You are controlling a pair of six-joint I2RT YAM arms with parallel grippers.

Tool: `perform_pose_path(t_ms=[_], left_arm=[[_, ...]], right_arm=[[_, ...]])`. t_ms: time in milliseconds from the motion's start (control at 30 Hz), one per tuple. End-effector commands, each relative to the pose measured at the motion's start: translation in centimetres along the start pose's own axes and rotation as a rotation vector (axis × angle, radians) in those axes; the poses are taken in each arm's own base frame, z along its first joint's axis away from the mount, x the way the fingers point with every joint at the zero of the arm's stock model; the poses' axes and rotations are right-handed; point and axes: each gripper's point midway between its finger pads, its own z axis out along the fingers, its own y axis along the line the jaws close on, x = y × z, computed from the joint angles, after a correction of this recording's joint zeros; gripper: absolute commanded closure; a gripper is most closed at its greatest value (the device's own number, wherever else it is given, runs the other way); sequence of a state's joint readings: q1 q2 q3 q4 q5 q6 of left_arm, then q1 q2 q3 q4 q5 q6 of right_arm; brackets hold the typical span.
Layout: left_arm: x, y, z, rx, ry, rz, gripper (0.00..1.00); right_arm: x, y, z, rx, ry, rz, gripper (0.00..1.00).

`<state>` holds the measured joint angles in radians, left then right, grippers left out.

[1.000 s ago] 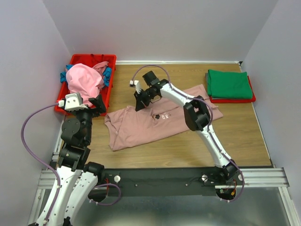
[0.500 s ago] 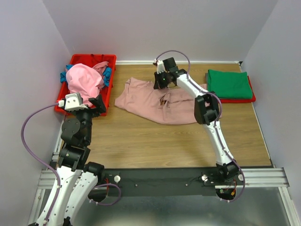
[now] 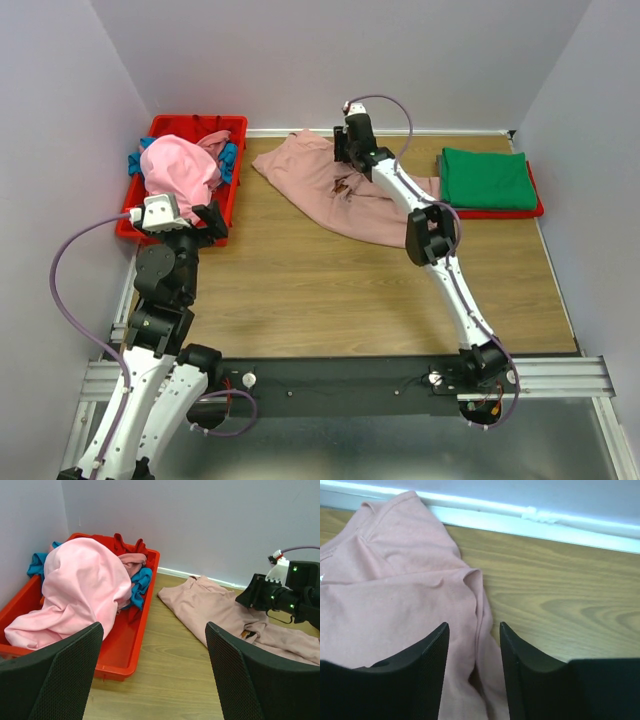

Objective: Fold and stack the t-shirts
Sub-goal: Fold the tshirt

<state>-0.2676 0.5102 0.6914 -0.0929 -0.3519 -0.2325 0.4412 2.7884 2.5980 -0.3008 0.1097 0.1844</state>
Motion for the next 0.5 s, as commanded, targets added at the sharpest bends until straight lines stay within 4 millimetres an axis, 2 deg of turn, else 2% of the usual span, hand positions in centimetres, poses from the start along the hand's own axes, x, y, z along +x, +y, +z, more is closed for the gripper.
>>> perform_pose_path(t_ms=[0, 67, 100, 200, 233, 267, 333, 367, 433, 467], left_arm=[[-0.4, 0.2, 0.0, -0.010, -0.023, -0.005, 0.10], [-0.6, 0.1, -0.1, 0.001, -0.030, -0.008, 0.10], [-0.6, 0.0, -0.2, 0.006, -0.033, -0.008, 0.10], [-1.0, -0.3, -0.4, 0.029, -0.045, -0.010, 0.10], [-1.1, -0.3, -0.5, 0.031, -0.048, -0.009, 0.10], [-1.1, -0.5, -0.6, 0.042, -0.050, -0.011, 0.10], [-1.6, -0.7, -0.8, 0.056, -0.064, -0.014, 0.10], [-1.6, -0.9, -0.9, 0.067, -0.067, -0.014, 0.10], [-2.2, -1.0, -1.2, 0.081, -0.087, -0.020, 0.10], [-2.2, -1.1, -1.3, 0.088, -0.087, -0.021, 0.10]], right_arm=[[-6.5, 0.2, -2.4, -0.040, -0.117, -0.002, 0.44], [-7.7, 0.4, -4.1, -0.076, -0.109, -0.051, 0.38], [-8.6, 0.5, -5.9, -0.090, -0.100, -0.080, 0.31], [-8.1, 2.3, -9.9, -0.250, -0.047, -0.294, 0.16], [-6.8, 2.9, -12.9, -0.351, -0.008, -0.424, 0.07], [-5.9, 3.1, -14.8, -0.393, 0.013, -0.485, 0.01], [-3.8, 3.1, -18.1, -0.473, 0.048, -0.601, 0.00], [-1.3, 2.0, -21.5, -0.496, 0.095, -0.724, 0.00], [1.4, 0.5, -24.4, -0.500, 0.151, -0.817, 0.00], [3.7, -1.5, -26.4, -0.456, 0.210, -0.869, 0.00]])
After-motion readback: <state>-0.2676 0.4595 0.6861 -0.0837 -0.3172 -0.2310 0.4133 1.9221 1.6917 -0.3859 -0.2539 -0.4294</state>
